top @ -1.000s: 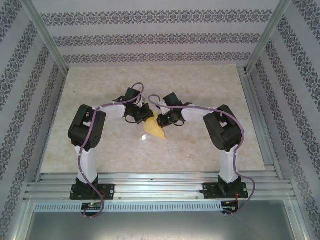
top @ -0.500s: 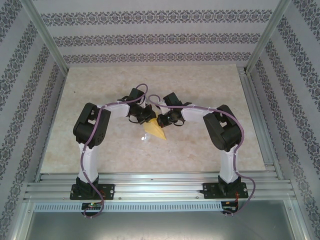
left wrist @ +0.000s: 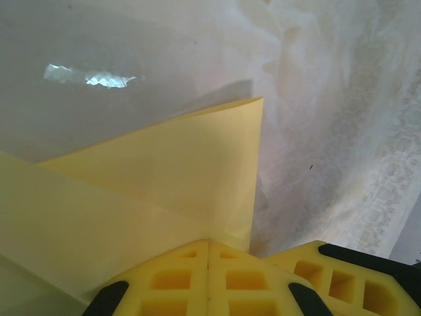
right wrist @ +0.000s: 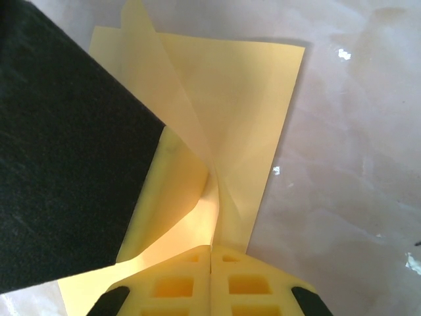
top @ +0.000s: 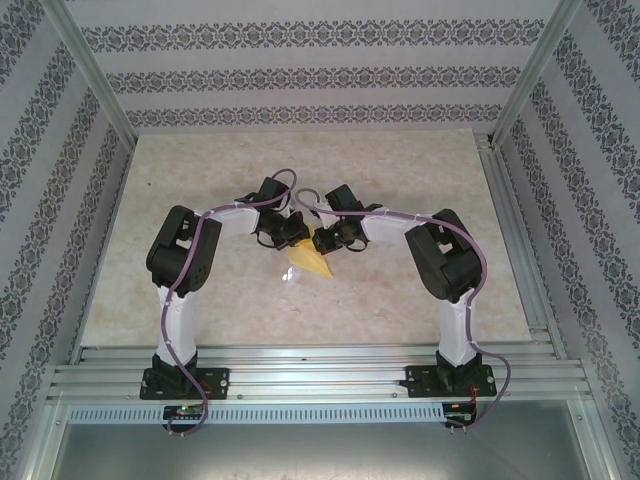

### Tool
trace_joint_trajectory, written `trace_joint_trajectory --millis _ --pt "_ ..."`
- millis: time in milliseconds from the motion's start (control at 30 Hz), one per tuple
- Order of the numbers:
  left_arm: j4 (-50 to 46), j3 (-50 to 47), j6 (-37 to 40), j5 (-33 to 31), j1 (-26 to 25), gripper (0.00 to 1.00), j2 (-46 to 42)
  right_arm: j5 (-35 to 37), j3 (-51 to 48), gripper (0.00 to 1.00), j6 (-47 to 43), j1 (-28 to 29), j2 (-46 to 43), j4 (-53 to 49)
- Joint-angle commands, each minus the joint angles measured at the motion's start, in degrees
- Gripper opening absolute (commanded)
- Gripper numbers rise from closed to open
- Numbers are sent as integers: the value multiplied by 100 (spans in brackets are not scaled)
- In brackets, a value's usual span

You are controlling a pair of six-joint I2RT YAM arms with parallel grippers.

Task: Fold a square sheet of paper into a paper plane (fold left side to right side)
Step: Fourth fold the wing at the center of the table.

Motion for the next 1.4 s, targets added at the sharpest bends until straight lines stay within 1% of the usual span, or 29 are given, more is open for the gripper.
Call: trace_joint_trajectory --millis 0,67,133,233,300,367,400,467,500,567,633,700,867,1033,1367 --pt "-250 -43 241 -338 -60 0 264 -1 13 0 -9 64 153 -244" --pt "-335 -67 316 -434 -75 0 283 -82 -8 0 67 33 28 -192" --pt "-401 -78 379 -531 -100 0 291 -92 -41 2 157 -19 -175 -167" --pt "-415 -117 406 -577 -127 0 319 -14 -194 12 235 -114 -606 -180" --pt "-387 -116 391 -563 -157 0 343 -62 -362 15 307 -197 -936 -174" --pt "-378 -96 392 -558 -183 0 361 -247 -605 15 486 -233 -1283 -66" --pt "-376 -88 399 -552 -190 0 363 -347 -722 14 627 -230 -1391 43" --pt "-384 -78 401 -542 -213 0 357 -801 -1051 6 1067 -189 -1574 491" --pt "-384 -78 409 -542 -216 0 354 -936 -1139 3 1271 -161 -1581 666" --pt "-378 -78 426 -535 -218 0 355 -1270 -1308 1 1679 -84 -1482 1101" --pt "-377 -87 427 -548 -222 0 363 -1395 -1316 1 1913 -31 -1283 1337" --pt "-377 -87 431 -554 -214 0 372 -1388 -1212 0 1986 7 -1070 1360" --pt "-435 -78 461 -599 -218 0 367 -1448 -964 0 2033 5 -618 1368" --pt "-466 -78 471 -610 -223 0 366 -1364 -825 0 1892 7 -413 1132" --pt "-585 -35 524 -716 -216 0 352 -1183 -1144 0 1808 7 -323 946"
